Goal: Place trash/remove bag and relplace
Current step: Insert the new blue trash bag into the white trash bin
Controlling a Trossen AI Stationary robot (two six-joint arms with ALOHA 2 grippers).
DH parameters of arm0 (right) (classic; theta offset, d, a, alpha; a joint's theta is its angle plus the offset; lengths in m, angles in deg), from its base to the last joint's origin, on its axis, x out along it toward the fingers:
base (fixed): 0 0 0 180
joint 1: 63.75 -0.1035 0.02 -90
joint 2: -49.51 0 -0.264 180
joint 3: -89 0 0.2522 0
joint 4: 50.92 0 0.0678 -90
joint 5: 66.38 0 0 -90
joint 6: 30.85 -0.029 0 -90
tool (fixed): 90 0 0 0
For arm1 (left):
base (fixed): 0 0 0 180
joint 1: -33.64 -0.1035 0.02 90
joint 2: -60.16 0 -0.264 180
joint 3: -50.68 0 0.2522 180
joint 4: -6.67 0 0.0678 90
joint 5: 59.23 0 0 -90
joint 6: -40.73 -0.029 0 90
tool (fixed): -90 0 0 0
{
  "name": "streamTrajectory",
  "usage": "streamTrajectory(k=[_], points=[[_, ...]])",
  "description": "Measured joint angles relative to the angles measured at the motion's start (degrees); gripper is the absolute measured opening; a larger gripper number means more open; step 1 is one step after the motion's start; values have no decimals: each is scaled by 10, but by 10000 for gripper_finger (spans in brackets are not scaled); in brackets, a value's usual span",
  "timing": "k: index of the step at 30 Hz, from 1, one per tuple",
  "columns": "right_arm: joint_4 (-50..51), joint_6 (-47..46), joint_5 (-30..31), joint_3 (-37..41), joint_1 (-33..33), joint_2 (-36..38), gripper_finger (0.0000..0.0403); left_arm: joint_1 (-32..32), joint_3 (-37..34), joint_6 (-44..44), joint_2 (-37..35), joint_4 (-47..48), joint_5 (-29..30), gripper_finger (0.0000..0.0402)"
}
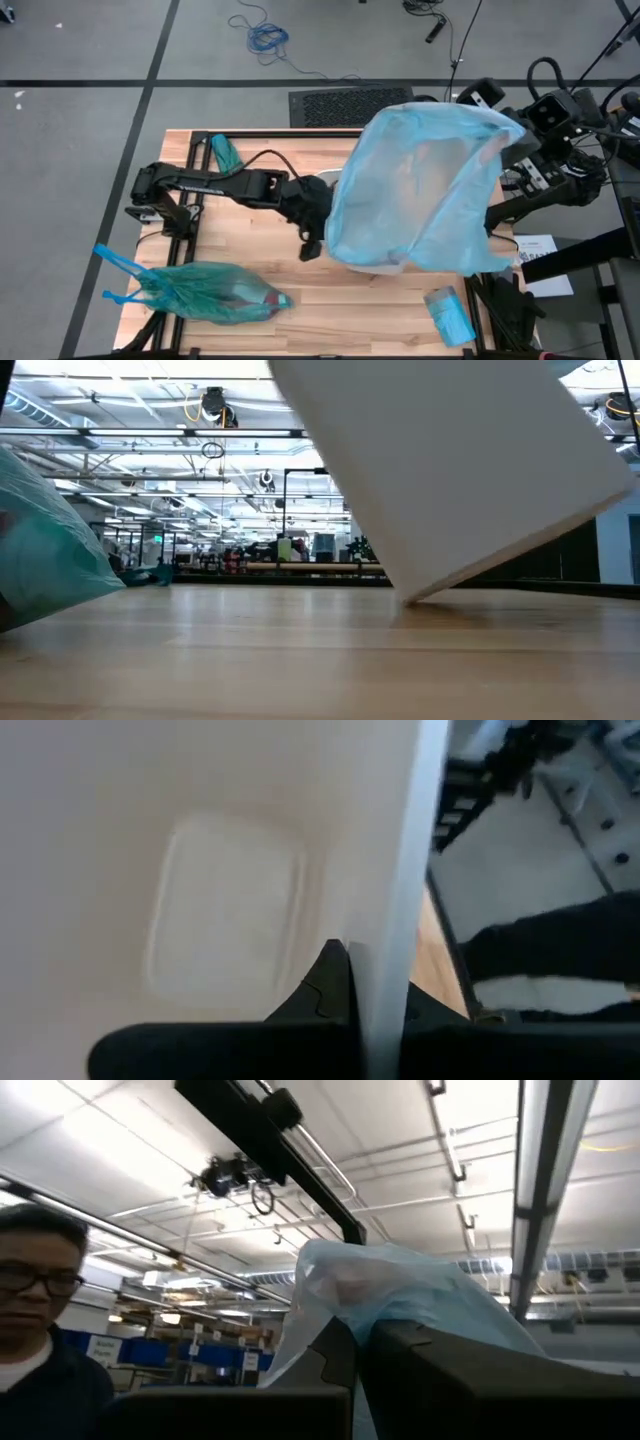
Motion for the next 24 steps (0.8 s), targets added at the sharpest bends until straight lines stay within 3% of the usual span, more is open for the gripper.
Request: streamTrajectory(k=[4,11,16,19,24], points=[[-2,-9,-7,0,0,0,0,2,-2,-13,-9,162,50,0],[6,-15,-7,0,0,0,0,-2,-1,-31,-69,255,161,1],[6,-11,-7,0,0,0,0,-5,52,-16,-100,332,246,1],[6,-5,-7,0,0,0,0,-3,87,-25,-110,345,247,1],[6,0,-7,0,0,0,0,6,102,-37,-101,310,183,1]])
